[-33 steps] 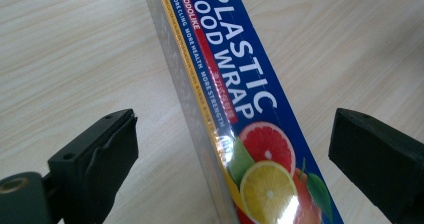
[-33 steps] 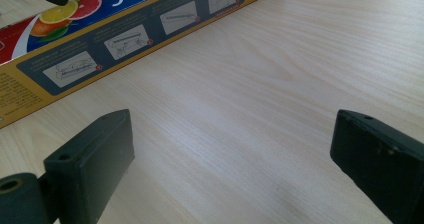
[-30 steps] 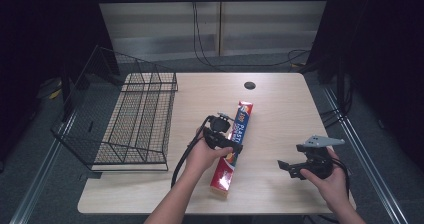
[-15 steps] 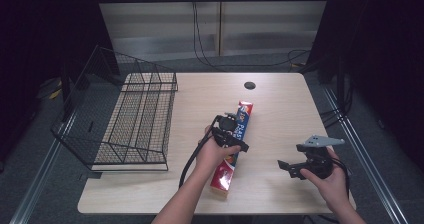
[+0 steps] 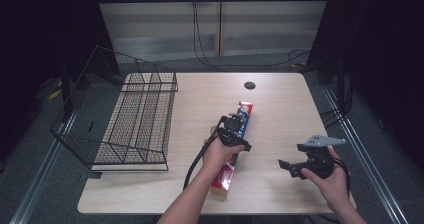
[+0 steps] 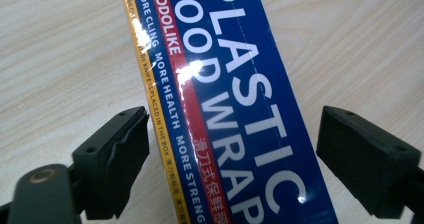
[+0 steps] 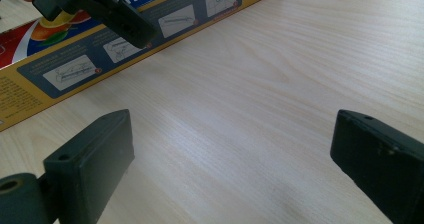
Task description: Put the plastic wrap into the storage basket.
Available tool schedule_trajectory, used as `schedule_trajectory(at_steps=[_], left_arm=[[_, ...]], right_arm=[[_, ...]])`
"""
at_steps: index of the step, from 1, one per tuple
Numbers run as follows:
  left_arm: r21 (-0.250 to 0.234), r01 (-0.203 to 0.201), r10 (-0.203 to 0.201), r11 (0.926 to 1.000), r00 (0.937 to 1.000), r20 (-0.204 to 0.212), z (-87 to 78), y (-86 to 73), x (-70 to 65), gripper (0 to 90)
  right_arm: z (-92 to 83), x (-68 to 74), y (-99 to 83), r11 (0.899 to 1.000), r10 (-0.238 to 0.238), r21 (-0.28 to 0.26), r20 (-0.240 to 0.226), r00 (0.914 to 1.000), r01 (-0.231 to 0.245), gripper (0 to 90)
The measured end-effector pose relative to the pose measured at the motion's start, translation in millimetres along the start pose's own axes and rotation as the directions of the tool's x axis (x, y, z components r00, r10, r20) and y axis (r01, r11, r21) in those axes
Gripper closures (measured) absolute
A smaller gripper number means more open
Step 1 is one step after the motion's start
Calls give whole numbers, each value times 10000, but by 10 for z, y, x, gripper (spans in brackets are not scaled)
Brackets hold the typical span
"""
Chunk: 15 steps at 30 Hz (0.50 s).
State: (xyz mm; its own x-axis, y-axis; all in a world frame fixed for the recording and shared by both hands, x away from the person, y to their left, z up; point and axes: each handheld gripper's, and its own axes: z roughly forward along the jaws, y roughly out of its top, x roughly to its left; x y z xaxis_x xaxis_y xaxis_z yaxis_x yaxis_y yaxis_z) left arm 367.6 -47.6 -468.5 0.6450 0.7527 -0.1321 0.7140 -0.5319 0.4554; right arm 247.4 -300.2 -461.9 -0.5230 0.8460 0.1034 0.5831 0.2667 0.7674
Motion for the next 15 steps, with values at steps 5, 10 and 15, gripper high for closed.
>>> schedule_trajectory(at_steps=[5,10,15], left_arm=[[299,90,-89,9995,10000,-44,30,7,25,200],[479,238,-243,9986,9997,100,31,9,45,259],[872,470,-473,9951,9989,22,35,24,49,281]], right_arm=[[-3,0,4,10000,67,-44,-28,10000,-67,36],[3,0,9,9999,119,-39,-25,9999,-119,36],[4,-2,14,9999,137,-57,-38,9999,-137,36]])
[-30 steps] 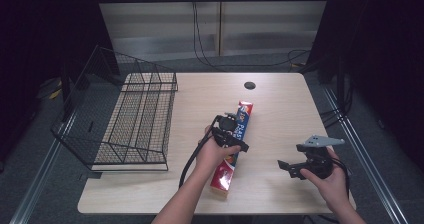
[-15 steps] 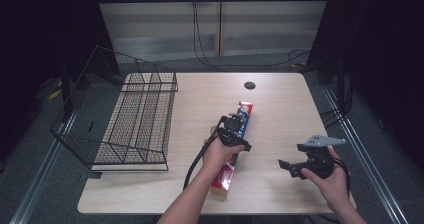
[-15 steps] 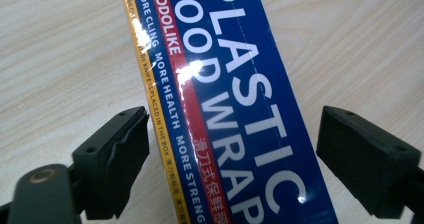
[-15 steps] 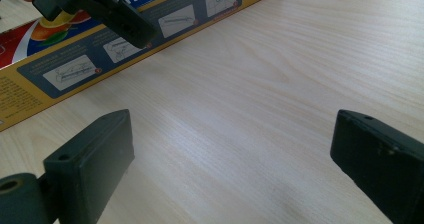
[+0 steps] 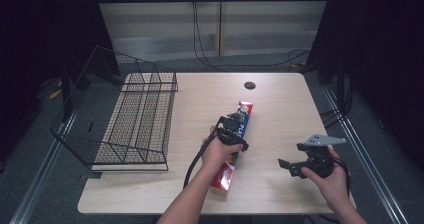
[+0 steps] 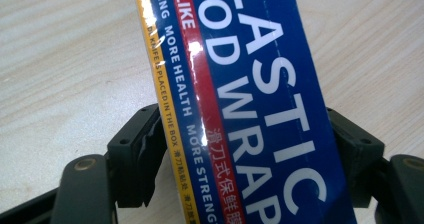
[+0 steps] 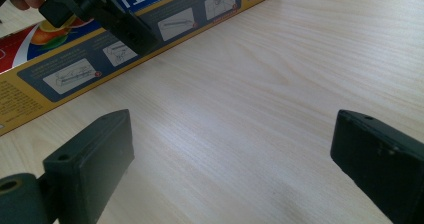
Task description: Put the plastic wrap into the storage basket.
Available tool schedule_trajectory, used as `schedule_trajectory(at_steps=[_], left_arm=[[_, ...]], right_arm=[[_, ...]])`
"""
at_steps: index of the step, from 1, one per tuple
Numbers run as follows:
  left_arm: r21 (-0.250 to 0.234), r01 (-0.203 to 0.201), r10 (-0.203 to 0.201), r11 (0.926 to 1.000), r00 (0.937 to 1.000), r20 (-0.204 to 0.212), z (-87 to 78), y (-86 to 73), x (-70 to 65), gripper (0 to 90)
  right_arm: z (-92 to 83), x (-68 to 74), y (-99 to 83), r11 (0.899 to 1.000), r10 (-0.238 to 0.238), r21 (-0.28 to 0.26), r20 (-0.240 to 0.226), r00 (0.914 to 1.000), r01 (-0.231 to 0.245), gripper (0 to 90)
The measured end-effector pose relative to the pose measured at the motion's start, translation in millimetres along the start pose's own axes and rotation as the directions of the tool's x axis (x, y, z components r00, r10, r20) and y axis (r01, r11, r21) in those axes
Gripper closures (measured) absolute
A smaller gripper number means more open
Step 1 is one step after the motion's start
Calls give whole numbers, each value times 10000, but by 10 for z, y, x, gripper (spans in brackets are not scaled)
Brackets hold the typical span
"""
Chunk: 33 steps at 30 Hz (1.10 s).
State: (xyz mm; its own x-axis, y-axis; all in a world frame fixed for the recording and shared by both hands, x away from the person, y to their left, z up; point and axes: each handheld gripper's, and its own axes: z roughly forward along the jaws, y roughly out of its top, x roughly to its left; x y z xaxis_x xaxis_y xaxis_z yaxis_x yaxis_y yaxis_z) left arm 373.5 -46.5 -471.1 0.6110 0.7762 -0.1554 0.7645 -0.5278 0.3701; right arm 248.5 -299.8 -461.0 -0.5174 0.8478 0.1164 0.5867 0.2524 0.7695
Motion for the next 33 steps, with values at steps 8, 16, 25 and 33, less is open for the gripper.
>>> schedule_trajectory(at_steps=[8,16,25,33], left_arm=[[919,99,-78,9957,9997,-235,-110,83,25,398],[1558,-161,198,9877,9996,-223,-263,124,58,417],[1665,-169,189,9859,9998,-103,-525,227,105,423],[1712,-115,143,9852,9998,-153,-760,288,177,423]], right_arm=[[-12,-12,4,9999,70,-143,-23,10000,-70,34],[-28,-32,5,9994,41,-343,-153,9999,-46,25],[-40,-46,1,9992,168,-348,-115,9998,-172,25],[-47,-53,2,9989,210,-416,-110,9997,-214,25]])
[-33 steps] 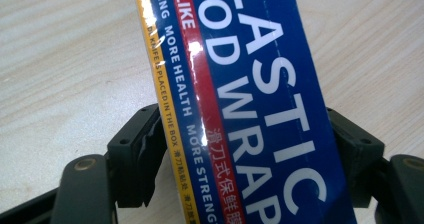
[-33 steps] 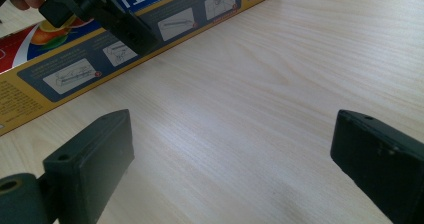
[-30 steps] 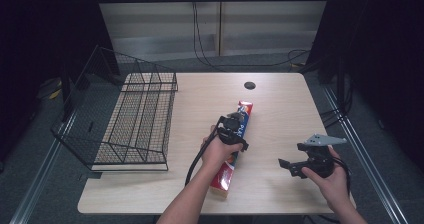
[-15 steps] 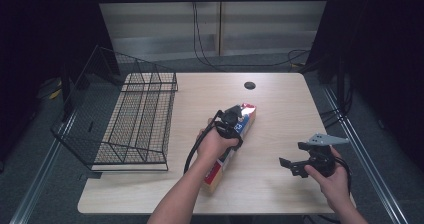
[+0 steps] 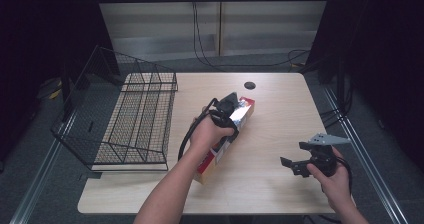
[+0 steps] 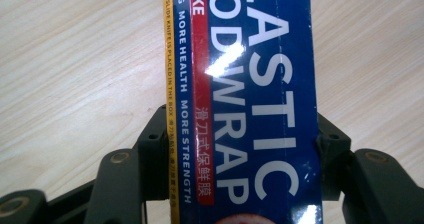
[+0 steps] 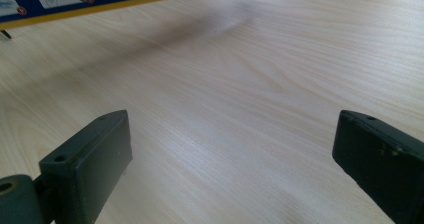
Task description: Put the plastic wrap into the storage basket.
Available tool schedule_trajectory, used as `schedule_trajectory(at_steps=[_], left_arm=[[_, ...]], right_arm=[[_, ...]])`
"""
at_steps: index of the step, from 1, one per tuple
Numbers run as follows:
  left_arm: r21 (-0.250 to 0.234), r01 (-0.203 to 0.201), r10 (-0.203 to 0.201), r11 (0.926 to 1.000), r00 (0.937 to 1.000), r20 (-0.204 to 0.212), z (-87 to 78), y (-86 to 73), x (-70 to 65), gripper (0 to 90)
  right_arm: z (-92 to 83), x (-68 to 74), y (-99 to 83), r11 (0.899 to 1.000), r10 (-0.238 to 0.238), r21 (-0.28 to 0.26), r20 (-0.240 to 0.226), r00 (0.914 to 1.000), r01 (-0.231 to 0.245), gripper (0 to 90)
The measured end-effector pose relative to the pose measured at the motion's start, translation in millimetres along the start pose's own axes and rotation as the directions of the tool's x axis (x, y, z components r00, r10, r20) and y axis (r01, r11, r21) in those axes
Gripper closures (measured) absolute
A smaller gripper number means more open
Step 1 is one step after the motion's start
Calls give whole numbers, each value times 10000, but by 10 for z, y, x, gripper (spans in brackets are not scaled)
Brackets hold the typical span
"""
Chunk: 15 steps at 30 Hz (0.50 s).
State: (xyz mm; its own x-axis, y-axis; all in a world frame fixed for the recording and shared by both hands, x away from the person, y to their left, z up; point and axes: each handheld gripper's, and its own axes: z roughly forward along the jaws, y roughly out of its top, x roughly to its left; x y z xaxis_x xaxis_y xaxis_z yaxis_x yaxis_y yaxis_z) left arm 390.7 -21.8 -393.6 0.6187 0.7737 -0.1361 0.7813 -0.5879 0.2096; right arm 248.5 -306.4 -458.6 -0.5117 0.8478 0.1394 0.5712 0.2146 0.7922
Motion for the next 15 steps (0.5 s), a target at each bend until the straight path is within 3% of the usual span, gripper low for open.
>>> schedule_trajectory(at_steps=[15], left_arm=[[25,360,-360,9993,9993,102,-324,-47,212,423]], right_arm=[[1,-2,-3,10000,-14,64,5,10000,14,25]])
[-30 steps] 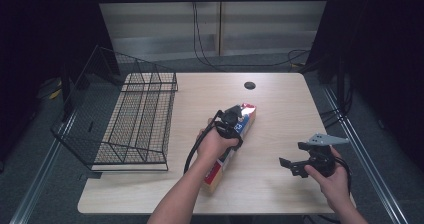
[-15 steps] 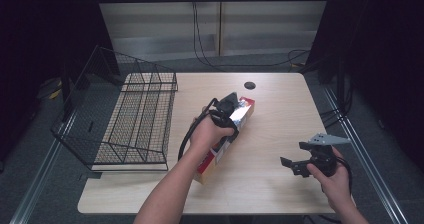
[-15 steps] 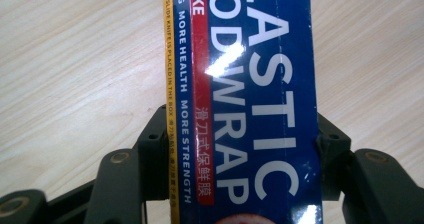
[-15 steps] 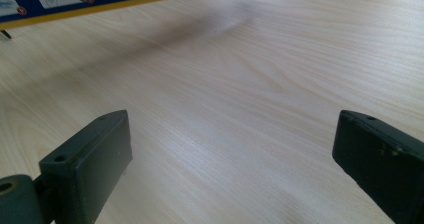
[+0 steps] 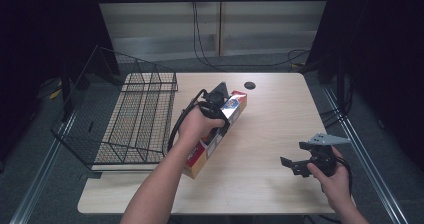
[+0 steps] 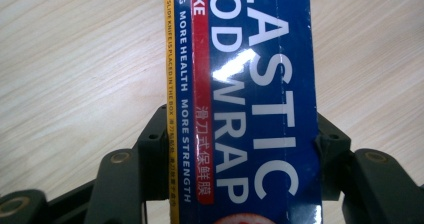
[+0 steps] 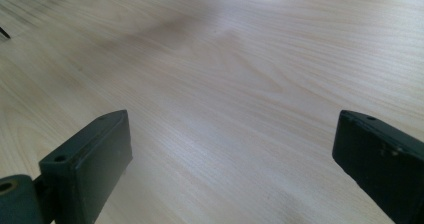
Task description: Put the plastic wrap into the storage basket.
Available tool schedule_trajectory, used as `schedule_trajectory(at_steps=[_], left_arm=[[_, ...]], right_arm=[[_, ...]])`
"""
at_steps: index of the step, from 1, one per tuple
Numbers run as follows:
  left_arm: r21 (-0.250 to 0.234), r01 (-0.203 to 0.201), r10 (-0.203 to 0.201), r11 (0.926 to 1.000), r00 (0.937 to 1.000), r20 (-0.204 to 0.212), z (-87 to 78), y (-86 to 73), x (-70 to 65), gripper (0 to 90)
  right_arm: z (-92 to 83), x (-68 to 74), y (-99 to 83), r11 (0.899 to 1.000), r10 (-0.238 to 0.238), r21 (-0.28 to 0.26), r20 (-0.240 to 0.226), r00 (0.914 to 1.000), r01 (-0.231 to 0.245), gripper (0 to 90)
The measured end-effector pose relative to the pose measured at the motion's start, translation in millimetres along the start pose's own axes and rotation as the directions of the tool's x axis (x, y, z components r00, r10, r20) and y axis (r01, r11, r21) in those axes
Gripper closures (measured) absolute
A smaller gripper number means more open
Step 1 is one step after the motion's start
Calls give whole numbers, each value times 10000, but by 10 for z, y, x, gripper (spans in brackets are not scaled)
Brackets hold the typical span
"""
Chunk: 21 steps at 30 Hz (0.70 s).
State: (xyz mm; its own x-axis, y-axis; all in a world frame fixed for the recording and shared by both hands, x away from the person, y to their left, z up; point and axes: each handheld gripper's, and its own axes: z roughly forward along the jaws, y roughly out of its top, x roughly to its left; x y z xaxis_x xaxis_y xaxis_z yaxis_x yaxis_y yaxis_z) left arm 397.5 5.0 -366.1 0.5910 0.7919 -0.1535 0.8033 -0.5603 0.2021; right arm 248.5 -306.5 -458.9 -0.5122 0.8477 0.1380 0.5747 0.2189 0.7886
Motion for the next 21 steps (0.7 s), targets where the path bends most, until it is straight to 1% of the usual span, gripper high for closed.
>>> schedule_trajectory(at_steps=[6,8,9,11,13,14,17,18,21], left_arm=[[-50,245,-245,9997,9997,45,-99,-24,90,424],[-18,286,-286,9996,9996,-10,-133,-31,113,424],[-33,215,-215,9998,9998,-12,-149,-34,130,424],[-15,412,-412,9992,9992,-5,-184,-45,158,424],[-10,489,-489,9988,9988,0,-219,-55,181,424],[11,495,-495,9988,9987,-88,-259,-62,204,424],[-28,576,-576,9983,9983,-85,-306,-71,230,424],[2,546,-546,9985,9985,-41,-325,-72,246,424],[22,752,-752,9972,9971,-88,-379,-83,273,424]], right_arm=[[-2,6,4,10000,21,-25,21,10000,-21,25],[0,6,2,10000,-16,-15,-1,10000,16,25],[2,5,1,10000,-59,25,-37,10000,59,25],[1,12,0,10000,-7,59,-62,10000,7,25],[2,15,0,10000,-27,53,-70,10000,27,25],[6,15,0,10000,-76,51,-96,9999,76,25],[6,17,-2,9998,-158,73,-105,9998,159,25],[7,23,0,9999,-91,73,-79,9999,91,25],[5,24,1,9999,-151,17,-81,9999,151,25]])
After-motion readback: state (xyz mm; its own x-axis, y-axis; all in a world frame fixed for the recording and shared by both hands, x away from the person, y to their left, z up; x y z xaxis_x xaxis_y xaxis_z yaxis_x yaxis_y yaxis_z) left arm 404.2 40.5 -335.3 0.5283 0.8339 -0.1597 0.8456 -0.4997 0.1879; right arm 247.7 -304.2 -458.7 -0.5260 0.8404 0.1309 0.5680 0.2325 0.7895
